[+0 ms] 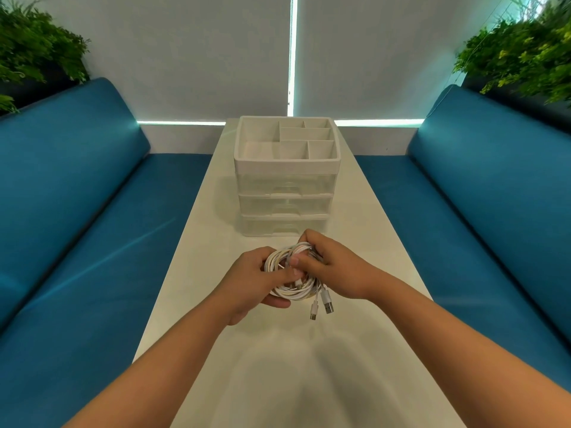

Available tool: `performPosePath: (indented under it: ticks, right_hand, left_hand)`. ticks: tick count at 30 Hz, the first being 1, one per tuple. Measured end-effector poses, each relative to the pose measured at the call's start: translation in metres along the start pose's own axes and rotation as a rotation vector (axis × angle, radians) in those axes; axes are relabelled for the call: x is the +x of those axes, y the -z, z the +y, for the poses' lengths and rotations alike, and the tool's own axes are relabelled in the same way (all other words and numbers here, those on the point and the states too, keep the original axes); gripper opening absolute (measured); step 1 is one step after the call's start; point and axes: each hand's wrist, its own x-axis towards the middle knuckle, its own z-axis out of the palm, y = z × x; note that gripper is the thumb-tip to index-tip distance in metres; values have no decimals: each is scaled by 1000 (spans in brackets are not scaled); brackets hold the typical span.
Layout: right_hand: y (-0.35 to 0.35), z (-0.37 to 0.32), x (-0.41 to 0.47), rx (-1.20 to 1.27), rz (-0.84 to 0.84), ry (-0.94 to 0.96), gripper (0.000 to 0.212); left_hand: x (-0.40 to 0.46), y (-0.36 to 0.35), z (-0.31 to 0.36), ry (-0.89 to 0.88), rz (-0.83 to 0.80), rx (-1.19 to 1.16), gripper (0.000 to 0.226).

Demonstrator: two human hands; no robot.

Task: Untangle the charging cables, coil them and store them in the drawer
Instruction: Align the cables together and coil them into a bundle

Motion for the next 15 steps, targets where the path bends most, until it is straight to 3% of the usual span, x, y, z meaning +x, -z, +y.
performPosePath:
  ticks: [8, 15]
  right_hand:
    - [2, -3, -1, -56, -77, 10, 13]
    - [-2, -1, 1, -66, -47, -8, 14]
  left_hand:
    - [1, -11, -10, -21, 111, -75, 16]
    - [3, -13, -10, -129, 267, 117, 15]
